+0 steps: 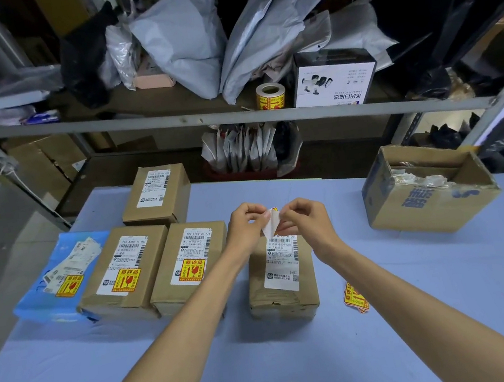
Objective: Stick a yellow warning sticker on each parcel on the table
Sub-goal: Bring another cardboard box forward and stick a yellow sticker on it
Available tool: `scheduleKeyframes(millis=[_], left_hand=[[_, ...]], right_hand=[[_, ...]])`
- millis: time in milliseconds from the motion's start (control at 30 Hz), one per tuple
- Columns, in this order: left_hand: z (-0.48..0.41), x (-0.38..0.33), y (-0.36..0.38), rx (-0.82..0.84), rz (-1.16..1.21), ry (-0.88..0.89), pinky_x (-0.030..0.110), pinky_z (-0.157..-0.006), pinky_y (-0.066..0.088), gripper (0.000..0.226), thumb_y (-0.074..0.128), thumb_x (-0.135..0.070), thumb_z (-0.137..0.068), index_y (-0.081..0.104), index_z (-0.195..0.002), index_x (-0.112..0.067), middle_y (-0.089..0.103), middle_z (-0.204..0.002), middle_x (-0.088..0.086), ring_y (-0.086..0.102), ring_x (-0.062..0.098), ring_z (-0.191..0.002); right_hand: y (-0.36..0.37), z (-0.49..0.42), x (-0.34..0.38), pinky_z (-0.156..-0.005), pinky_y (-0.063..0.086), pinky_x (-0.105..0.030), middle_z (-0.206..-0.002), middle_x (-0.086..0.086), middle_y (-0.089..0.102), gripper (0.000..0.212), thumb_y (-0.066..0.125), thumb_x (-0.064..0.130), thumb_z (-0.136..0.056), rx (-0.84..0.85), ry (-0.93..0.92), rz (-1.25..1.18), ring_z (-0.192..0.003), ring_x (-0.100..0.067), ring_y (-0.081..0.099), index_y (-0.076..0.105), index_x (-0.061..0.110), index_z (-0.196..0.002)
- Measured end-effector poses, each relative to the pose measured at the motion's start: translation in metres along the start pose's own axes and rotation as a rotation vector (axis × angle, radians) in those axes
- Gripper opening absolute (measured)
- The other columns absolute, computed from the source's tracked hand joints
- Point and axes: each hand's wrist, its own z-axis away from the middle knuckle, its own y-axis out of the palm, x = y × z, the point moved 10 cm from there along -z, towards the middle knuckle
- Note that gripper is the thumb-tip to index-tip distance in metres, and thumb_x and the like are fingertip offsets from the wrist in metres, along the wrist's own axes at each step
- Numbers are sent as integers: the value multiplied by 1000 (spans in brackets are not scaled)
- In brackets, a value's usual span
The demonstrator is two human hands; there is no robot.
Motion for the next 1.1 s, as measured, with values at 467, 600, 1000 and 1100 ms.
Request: scheduleKeyframes(millis=[467, 600, 1000, 1100], left_hand=[[5, -9, 2, 62, -86, 0, 33, -82, 56, 10, 64, -11, -89, 68, -98, -14, 70, -97, 6, 67, 20, -92], [4, -4, 2, 80, -12, -17, 34, -81, 55, 8, 66, -10, -88, 69, -87, -17, 71, -89, 6, 68, 22, -88], [7, 10, -17, -55, -238, -95, 29, -59, 37, 27, 39, -15, -88, 45, -62, -12, 44, -63, 4, 43, 21, -62], [12, 16, -7, 39, -110, -117, 35, -63, 51, 25, 42, -18, -90, 48, -68, -9, 51, -66, 8, 55, 20, -59]], right_hand=[[-5, -8, 7, -72, 56, -30, -103, -1, 67, 9, 76, 21, -80, 18, -174, 364, -83, -16, 66, 75, 24, -88], [-11, -7, 11, -68, 50, -22, -88, 0, 70, 9, 79, 13, -75, -19, -191, 351, -80, -13, 65, 70, 13, -75], [-20, -8, -6, -55, 54, -22, -83, -14, 69, 10, 61, -1, -89, 24, -23, 170, -65, -19, 69, 56, 7, -85], [-20, -6, -12, -55, 57, -24, -84, -12, 70, 8, 61, -1, -89, 32, 9, 185, -68, -19, 71, 57, 7, -89]])
